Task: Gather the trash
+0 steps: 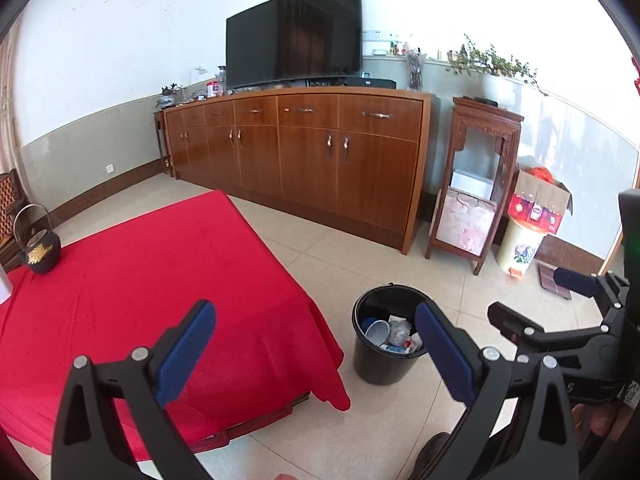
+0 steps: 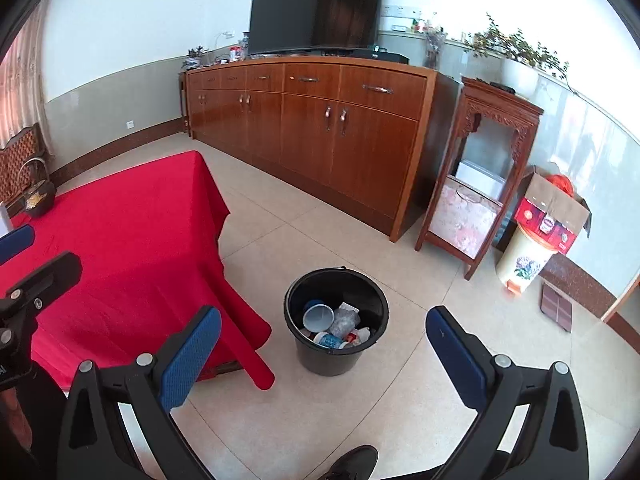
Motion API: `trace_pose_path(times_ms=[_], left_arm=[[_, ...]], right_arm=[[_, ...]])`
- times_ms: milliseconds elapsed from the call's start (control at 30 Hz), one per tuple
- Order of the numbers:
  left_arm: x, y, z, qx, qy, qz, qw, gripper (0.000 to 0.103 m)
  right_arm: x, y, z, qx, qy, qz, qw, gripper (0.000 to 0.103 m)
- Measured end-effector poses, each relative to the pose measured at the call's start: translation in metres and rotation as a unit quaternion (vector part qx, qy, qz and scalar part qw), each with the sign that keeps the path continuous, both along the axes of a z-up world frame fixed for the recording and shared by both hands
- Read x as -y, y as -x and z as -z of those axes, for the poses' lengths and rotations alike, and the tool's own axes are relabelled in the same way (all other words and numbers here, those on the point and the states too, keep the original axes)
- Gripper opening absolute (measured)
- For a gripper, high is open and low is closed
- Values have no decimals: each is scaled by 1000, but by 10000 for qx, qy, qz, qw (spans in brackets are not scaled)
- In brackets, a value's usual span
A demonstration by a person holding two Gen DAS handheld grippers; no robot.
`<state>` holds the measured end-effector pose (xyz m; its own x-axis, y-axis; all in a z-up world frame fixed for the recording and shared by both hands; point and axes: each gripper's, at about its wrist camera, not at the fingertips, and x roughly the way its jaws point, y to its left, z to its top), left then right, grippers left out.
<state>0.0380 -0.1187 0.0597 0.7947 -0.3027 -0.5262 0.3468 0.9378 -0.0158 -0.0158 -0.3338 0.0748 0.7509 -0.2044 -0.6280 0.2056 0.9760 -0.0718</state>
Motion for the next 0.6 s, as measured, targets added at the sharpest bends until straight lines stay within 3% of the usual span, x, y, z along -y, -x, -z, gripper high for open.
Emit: trace_pose_path(times_ms=[367,600], left_arm=[[-14,7,6,-7,59,-157,9999,101],[-10,11,5,17,36,-87,10000,101]], right_arm=[[-27,-2,1,-28,89,-284,9996,103],[-23,0,2,-19,49,-250,9997,103]])
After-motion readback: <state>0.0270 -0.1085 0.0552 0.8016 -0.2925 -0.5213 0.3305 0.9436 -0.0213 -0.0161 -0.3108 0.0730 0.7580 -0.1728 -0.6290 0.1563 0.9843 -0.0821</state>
